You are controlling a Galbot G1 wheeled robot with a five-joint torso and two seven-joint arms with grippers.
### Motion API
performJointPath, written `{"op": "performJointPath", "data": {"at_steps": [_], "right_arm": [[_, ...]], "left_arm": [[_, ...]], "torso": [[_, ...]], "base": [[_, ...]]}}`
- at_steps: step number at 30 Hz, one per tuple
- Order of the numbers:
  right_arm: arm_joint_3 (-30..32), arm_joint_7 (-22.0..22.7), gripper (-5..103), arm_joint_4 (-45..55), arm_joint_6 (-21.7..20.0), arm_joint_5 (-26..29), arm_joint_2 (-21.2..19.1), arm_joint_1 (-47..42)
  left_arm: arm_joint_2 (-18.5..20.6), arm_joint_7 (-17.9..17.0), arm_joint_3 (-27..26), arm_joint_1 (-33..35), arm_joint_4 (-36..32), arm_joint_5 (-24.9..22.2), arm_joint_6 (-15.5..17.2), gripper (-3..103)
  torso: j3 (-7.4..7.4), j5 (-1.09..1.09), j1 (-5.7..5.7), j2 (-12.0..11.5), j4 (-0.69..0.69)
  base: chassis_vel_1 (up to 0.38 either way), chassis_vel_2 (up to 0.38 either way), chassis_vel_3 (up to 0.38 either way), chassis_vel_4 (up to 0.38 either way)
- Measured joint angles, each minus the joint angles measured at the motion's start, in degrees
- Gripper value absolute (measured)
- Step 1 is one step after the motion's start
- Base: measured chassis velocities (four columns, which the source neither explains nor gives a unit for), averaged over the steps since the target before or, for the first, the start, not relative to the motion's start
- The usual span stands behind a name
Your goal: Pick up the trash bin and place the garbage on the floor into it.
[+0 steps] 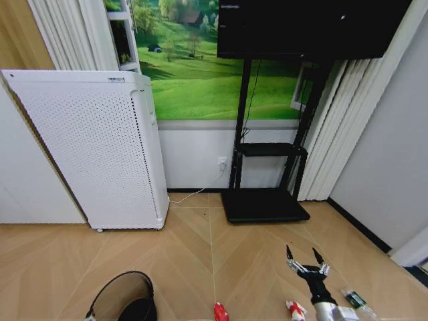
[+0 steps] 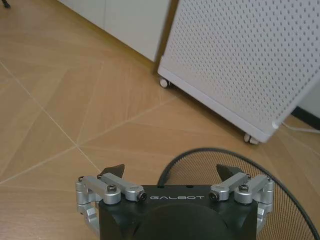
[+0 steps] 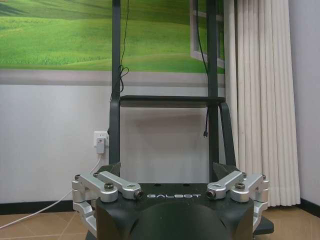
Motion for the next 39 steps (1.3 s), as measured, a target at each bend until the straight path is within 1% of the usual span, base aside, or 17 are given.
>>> {"op": "performJointPath", "data": {"at_steps": [2,5,6,7,8,10,11,23,26,28,29,31,33,34,35,37,39], "right_arm": [[0.0,0.0,100,-0.1,0.0,0.1,0.0,0.0],[0.1,-0.1,100,-0.3,0.3,0.3,-0.1,0.0],[0.1,-0.3,100,-0.5,0.4,0.8,-0.3,-0.2],[0.3,-0.3,100,-0.5,0.6,1.1,-0.4,-0.5],[0.7,-0.4,100,-0.1,0.6,1.5,-0.5,-0.8],[1.3,-0.3,100,0.4,0.6,2.1,-0.7,-0.8],[1.7,-0.3,100,0.8,0.2,2.8,-0.9,-0.9],[0.6,-0.1,100,1.5,-0.9,1.6,-1.1,-0.5],[0.3,-0.1,100,1.6,-1.1,1.4,-1.0,-0.3],[0.3,0.0,100,1.6,-1.2,1.5,-1.1,-0.2],[0.3,0.0,100,1.6,-1.2,1.5,-1.1,-0.2],[0.5,0.0,100,1.4,-1.3,1.7,-1.3,-0.1],[0.6,0.0,100,1.3,-1.3,1.7,-1.3,-0.1],[0.6,0.0,100,1.1,-1.3,1.8,-1.4,-0.1],[0.7,0.0,100,0.9,-1.2,1.9,-1.4,-0.1],[0.7,0.0,100,0.7,-1.2,2.0,-1.4,0.0],[0.6,-0.1,100,0.4,-1.1,2.0,-1.3,0.2]], "left_arm": [[0.0,0.1,0.0,-0.4,0.3,0.1,0.2,102],[0.1,0.6,0.1,-1.6,1.2,0.5,0.8,98],[0.8,1.9,0.5,-3.6,3.0,0.5,3.1,97],[1.3,2.6,0.8,-6.1,4.8,0.7,5.5,98],[1.7,3.3,1.2,-7.7,5.9,1.1,7.8,98],[2.2,4.8,1.7,-8.0,6.7,1.3,9.4,99],[2.5,5.4,2.3,-8.2,8.1,2.0,10.1,100],[2.6,5.1,3.0,-8.9,12.6,1.2,8.8,95],[2.5,4.6,2.9,-9.5,12.7,0.4,8.9,85],[2.5,4.3,2.9,-9.6,12.5,-0.1,8.9,74],[2.5,4.3,2.9,-9.6,12.5,-0.1,8.9,74],[2.4,4.3,2.9,-9.5,12.4,-0.3,8.7,63],[2.3,4.3,2.9,-9.4,12.4,-0.4,8.7,63],[2.2,4.2,2.9,-9.3,12.4,-0.4,8.5,52],[2.2,4.2,3.0,-9.2,12.4,-0.4,8.4,47],[2.1,4.2,3.0,-9.1,12.4,-0.4,8.3,42],[1.9,4.2,2.9,-9.0,12.4,-0.7,8.2,30]], "torso": [[0.0,0.0,0.0,0.0,-0.01],[0.0,0.0,0.01,0.0,-0.02],[0.0,0.06,0.01,0.0,0.03],[0.0,-0.06,0.01,0.0,-0.05],[0.0,0.07,0.01,0.1,-0.03],[0.0,-0.03,0.01,0.1,0.0],[0.0,0.04,0.02,0.1,0.02],[0.0,0.01,0.02,0.1,0.0],[0.0,0.01,0.03,0.1,-0.01],[0.0,0.01,0.03,0.1,0.0],[0.0,0.01,0.03,0.1,0.0],[0.0,0.01,0.03,0.1,0.0],[0.0,0.01,0.03,0.1,0.0],[0.0,0.02,0.03,0.1,0.0],[0.0,0.01,0.03,0.1,0.0],[0.0,0.01,0.03,0.1,0.0],[0.0,0.01,0.03,0.1,0.0]], "base": [[0.0,0.0,0.0,0.0],[0.0,0.0,0.0,0.0],[0.0,0.0,0.0,0.0],[0.0,0.0,0.0,0.0],[0.0,0.0,0.0,0.0],[0.0,0.0,0.0,0.0],[0.0,0.0,0.0,0.0],[0.0,0.0,0.0,0.0],[0.0,0.0,0.0,0.0],[0.0,0.0,0.0,0.0],[0.0,0.0,0.0,0.0],[0.0,0.0,0.0,0.0],[0.0,0.0,0.0,0.0],[0.0,0.0,0.0,0.0],[0.0,0.0,0.0,0.0],[0.0,0.0,0.0,0.0],[0.0,0.0,0.0,0.0]]}}
